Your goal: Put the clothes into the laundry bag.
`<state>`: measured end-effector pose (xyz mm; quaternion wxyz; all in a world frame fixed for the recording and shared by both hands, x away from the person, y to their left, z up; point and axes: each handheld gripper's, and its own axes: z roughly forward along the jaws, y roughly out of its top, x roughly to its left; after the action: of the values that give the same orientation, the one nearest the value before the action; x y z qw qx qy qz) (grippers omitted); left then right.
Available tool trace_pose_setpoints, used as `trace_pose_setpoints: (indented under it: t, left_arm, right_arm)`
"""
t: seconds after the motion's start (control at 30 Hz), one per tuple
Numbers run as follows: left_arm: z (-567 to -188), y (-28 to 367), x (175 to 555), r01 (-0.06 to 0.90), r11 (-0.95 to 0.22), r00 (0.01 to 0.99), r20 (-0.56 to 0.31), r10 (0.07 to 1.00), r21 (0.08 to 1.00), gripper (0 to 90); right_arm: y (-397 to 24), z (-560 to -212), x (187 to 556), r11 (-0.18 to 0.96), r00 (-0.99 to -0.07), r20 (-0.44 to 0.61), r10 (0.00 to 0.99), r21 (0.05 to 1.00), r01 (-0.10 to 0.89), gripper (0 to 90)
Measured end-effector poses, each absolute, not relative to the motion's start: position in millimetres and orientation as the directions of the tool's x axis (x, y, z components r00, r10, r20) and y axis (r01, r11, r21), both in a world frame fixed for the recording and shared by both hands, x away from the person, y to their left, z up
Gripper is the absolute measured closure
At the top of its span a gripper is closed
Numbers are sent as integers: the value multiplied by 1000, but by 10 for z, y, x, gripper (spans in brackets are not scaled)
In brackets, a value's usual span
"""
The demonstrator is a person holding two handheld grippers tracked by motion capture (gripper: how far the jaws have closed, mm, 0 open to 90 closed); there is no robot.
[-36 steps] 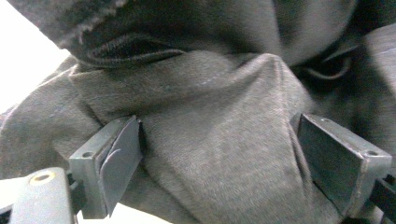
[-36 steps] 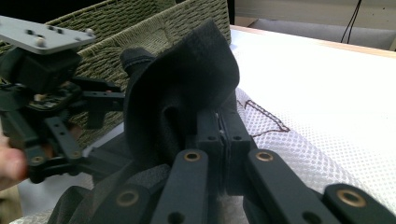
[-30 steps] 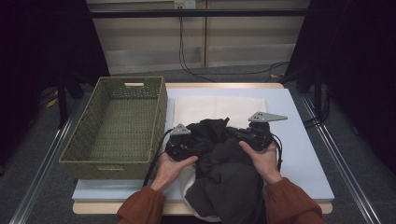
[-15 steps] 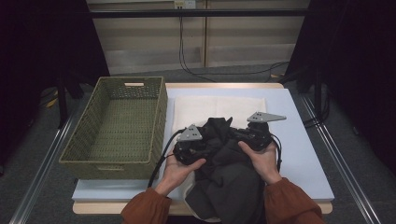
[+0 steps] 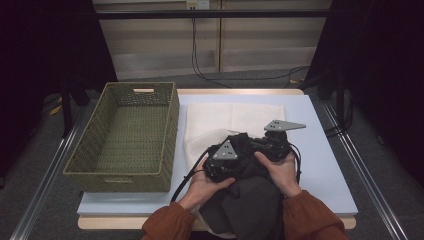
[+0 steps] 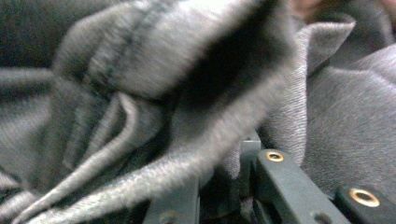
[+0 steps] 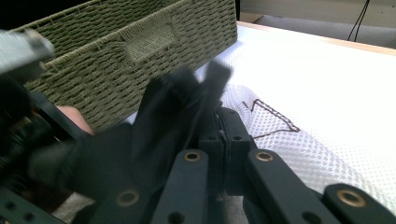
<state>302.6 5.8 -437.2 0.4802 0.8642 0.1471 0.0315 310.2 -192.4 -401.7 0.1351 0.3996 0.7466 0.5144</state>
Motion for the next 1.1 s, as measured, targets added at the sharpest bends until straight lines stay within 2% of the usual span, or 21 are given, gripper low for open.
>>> trace_pose_setpoints:
  t: [0.23,0.37,0.5,0.63,0.87,1.0,1.1]
  left_arm:
    - [-4426,-94,3044,198,-574,963,-48,266,795,832]
    - [-4459,-155,3074,204,-603,957,-27,289,771,834]
    - [-4506,-162,3130,232,-596,949,-44,312,769,835]
    - [-4547,-163,3179,223,-615,946,-15,323,756,836]
    - [-4592,-136,3230,254,-586,933,-36,358,769,835]
    - [-4595,-119,3252,265,-583,915,-11,403,768,833]
    - [-4613,-91,3300,308,-539,900,-57,432,784,832]
  right_arm:
    - [-1939,-3868,3065,136,-660,200,724,897,421,891]
    - [-1931,-3781,3012,136,-668,185,721,907,398,891]
    - [-1940,-3714,2970,121,-676,189,712,915,384,891]
    - [-1949,-3672,2943,110,-682,195,705,920,377,892]
    - [-1972,-3643,2885,103,-674,210,708,914,392,892]
    - [-1972,-3693,2843,137,-681,190,707,908,396,892]
    - [-1988,-3752,2802,156,-684,193,704,897,413,893]
